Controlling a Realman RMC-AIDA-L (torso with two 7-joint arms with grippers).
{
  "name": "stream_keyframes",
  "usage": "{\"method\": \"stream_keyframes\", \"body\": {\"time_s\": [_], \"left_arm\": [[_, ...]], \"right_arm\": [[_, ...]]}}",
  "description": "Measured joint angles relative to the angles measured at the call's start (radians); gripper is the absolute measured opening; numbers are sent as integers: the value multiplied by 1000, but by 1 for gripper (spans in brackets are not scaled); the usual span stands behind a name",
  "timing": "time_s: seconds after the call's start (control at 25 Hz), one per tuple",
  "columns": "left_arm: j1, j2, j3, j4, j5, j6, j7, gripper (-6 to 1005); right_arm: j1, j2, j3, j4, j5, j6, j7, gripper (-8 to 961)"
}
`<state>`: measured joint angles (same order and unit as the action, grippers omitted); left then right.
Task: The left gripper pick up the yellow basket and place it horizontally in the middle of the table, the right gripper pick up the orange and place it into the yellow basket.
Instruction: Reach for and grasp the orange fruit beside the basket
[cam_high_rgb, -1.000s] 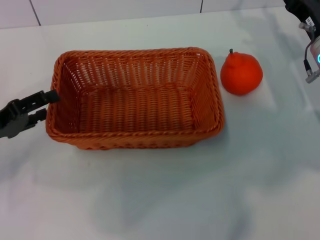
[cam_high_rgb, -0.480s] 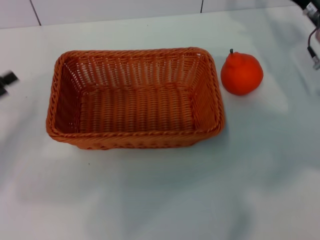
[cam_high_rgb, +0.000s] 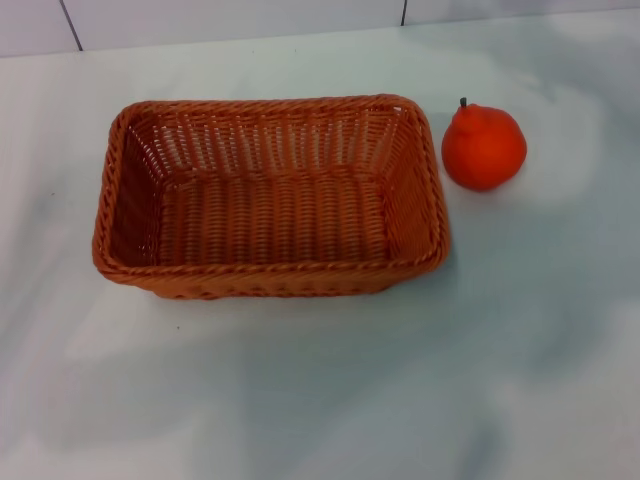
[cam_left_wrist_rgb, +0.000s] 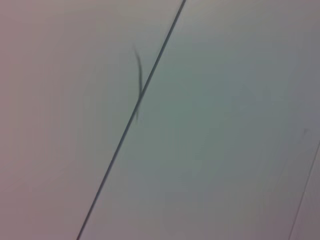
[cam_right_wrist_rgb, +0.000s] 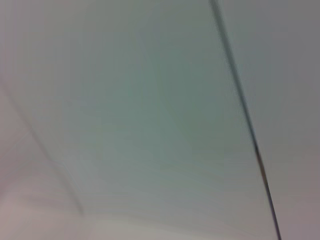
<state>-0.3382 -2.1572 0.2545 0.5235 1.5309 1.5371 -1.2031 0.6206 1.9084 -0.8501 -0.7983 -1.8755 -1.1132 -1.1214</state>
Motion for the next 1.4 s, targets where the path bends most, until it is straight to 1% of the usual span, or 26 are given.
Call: {"method": "stream_keyframes", "body": {"time_s": [0.12,0.16,0.2,0.28,0.36,0.56,0.6,0.76,0.84,0.92,1.12,1.4], "left_arm": [[-15,1,3,-23,-14,-11,27,825],[-19,1,5,-25,-15,-16,28,825],[-25,2,8,-28,-15,-24,27,825],[-34,3,8,-31,-16,-34,25,824],[-47,4,8,-34,-15,-55,13,824],[-64,9,13,-39,-6,-90,-27,824],[-65,9,14,-40,-6,-91,-27,824],[-72,9,14,-47,-12,-88,-52,813],[-74,9,14,-48,-13,-87,-59,806],[-78,8,14,-49,-14,-85,-62,806],[-82,5,16,-49,-14,-84,-63,806],[-82,8,22,-51,-11,-87,-79,807]], "right_arm": [[36,-1,41,-91,-238,-118,124,857],[66,0,62,-118,-376,-197,174,857],[66,0,62,-118,-376,-197,174,857],[90,4,67,-124,-477,-235,195,857],[102,15,51,-123,-543,-236,198,857],[110,63,-6,-113,-632,-190,198,856],[115,76,-17,-107,-657,-180,201,856],[137,109,-30,-72,-730,-147,204,856],[148,118,-31,-51,-749,-130,204,845],[159,122,-36,-23,-757,-112,200,835],[166,124,-41,8,-761,-70,201,808],[168,123,-34,9,-756,-69,199,513]]}}
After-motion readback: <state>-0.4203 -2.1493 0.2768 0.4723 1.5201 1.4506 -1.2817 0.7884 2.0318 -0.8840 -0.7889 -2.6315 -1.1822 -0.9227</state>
